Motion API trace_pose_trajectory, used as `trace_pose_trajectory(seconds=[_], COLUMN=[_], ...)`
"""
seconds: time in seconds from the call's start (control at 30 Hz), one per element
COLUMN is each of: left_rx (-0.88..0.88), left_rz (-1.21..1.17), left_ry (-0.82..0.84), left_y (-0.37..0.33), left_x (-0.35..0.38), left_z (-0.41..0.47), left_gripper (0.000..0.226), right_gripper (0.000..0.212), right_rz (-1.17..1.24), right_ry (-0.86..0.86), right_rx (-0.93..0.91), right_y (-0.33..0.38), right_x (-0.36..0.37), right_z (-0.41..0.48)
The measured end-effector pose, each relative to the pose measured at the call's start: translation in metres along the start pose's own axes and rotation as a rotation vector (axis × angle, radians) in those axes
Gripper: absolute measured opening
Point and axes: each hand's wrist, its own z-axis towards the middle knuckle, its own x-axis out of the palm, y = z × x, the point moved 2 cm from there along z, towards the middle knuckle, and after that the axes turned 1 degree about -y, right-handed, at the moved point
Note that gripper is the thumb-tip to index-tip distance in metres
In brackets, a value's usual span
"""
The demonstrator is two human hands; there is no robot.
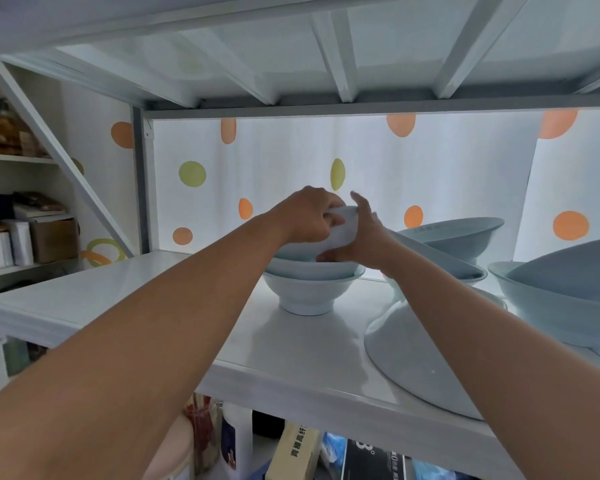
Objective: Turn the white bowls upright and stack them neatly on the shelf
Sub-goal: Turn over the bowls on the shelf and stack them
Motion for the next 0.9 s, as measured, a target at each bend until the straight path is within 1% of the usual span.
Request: trace_pose_trajectory(seconds=[0.07, 0.2, 0.33, 0.4, 0.43, 0.47, 0.57, 0.67, 0.8, 0.83, 0.9], left_rx=[0.011, 0.048, 0.053, 0.037, 0.037, 0.046, 0.087, 0.109, 0.089, 0.098, 0.170], left_rz=[0.041, 0.113, 0.141, 0.154, 0.176, 0.206, 0.254, 0.270, 0.366, 0.374, 0.335], left_ry=[0.033, 0.081, 0.123, 0.148, 0.154, 0.152, 0.112, 0.099, 0.054, 0.016, -0.137], left_y=[-0.003, -0.004, -0.002, -0.003, -0.003, -0.003, 0.000, 0.004, 0.002, 0.001, -0.003], left_x=[0.003, 0.010, 0.019, 0.023, 0.025, 0.026, 0.030, 0.032, 0.033, 0.034, 0.036], left_z=[-0.003, -0.012, -0.023, -0.027, -0.029, -0.031, -0.036, -0.037, -0.035, -0.035, -0.031], left_gripper=[0.017, 0.018, 0.020, 0.024, 0.026, 0.027, 0.032, 0.033, 0.038, 0.038, 0.037], right_gripper=[0.106, 0.050, 0.019, 0.040, 0.047, 0.049, 0.049, 0.050, 0.053, 0.053, 0.052], right_rz=[0.002, -0.133, -0.193, -0.188, -0.198, -0.205, -0.229, -0.285, -0.315, -0.317, -0.320], right_ry=[-0.026, 0.006, -0.002, -0.007, -0.001, 0.001, 0.007, 0.023, 0.038, 0.032, -0.002], right_rx=[0.015, -0.132, -0.158, -0.164, -0.164, -0.172, -0.179, -0.197, -0.207, -0.208, -0.202], right_y=[0.000, 0.006, -0.004, -0.010, -0.010, -0.012, -0.011, -0.008, -0.008, -0.009, -0.011], right_x=[-0.009, -0.026, -0.022, -0.021, -0.021, -0.019, -0.014, -0.012, -0.012, -0.013, -0.018], right_z=[-0.008, -0.023, -0.026, -0.027, -0.029, -0.028, -0.029, -0.032, -0.034, -0.035, -0.037])
